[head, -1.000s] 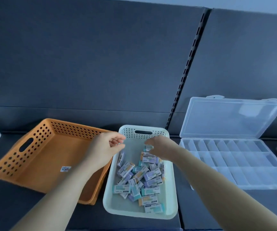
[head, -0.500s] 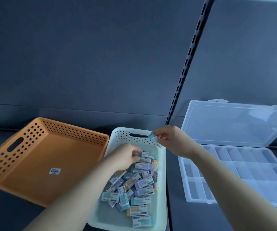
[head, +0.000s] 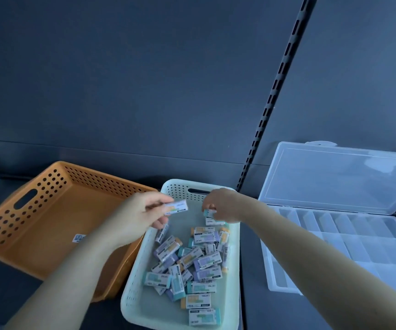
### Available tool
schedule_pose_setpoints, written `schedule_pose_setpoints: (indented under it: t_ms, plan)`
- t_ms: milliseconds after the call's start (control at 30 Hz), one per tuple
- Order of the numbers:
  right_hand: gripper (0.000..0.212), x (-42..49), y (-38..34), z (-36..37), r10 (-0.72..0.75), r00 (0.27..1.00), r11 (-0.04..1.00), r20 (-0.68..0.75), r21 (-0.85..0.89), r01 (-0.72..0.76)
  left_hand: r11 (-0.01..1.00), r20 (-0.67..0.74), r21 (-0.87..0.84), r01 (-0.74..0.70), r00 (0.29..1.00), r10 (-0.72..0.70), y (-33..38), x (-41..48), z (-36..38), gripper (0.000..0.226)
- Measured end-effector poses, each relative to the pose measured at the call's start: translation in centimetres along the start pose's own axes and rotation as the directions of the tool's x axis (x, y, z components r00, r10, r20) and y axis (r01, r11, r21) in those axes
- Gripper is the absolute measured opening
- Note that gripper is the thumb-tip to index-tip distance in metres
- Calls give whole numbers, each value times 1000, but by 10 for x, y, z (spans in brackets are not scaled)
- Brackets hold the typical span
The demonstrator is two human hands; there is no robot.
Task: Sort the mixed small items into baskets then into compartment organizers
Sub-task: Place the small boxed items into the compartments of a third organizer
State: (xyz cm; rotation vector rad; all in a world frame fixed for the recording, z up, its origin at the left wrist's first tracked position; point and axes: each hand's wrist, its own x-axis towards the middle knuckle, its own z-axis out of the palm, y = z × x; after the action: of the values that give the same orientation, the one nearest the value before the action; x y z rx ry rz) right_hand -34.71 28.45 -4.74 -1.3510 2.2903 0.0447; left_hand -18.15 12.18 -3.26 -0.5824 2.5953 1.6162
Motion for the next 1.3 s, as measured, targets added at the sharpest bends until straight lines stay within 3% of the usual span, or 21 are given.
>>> schedule_pose_setpoints:
  t_ms: [100, 233, 300, 367, 467, 600, 667, 767, 900, 1033, 1100, 1200, 1300]
  plan:
    - [43, 12, -1, 9, 67, 997, 987, 33, -148, -61, 950, 19, -295, 98, 995, -97, -3, -10, 1, 19]
    - [44, 20, -1, 18, 112, 994, 976, 16, -189, -107, 773, 111, -605, 191, 982, -155, -1, -8, 8, 5]
    - [39, 18, 0, 19, 74, 997, 983, 20, -168, -70, 842, 155, -501, 201, 978, -141, 1, -5, 14, 14]
    - [27, 10, 1, 11, 44, 999, 995, -10, -85, -44, 963, 132, -222, 153, 983, -126, 4, 0, 24, 24]
    - [18, -15, 5, -9, 78, 983, 972, -166, 233, -38, 995, 52, 76, 68, 996, -72, 5, 14, 42, 24]
    - [11, -54, 13, -19, 273, 924, 749, -268, 662, -29, 960, 118, 271, 73, 987, -108, -4, 33, 64, 29]
    - [9, -67, 14, -15, 324, 904, 660, -279, 751, -5, 926, 134, 372, 65, 983, -123, -7, 37, 72, 36]
    - [9, -82, 14, -5, 416, 863, 561, -286, 828, 3, 904, 166, 427, 35, 979, -116, -8, 39, 76, 25]
    - [16, -100, 17, 11, 523, 821, 421, -228, 907, -16, 910, 153, 414, 15, 984, -86, -5, 38, 70, 49]
    - [11, -121, 25, 22, 607, 781, 155, -144, 986, 62, 978, 101, 211, 1, 995, -22, 8, 32, 64, 26]
    - [13, -133, 32, 25, 630, 767, 80, -123, 992, 93, 995, 123, -81, 55, 991, -44, 15, 28, 66, 17]
    - [15, -146, 51, 26, 637, 765, 46, -94, 995, 84, 803, 201, -575, 158, 978, -50, 34, 24, 82, 17]
    - [12, -156, 77, 26, 638, 770, -78, -15, 993, 83, 611, 216, -772, 178, 976, -11, 60, 25, 105, 20]
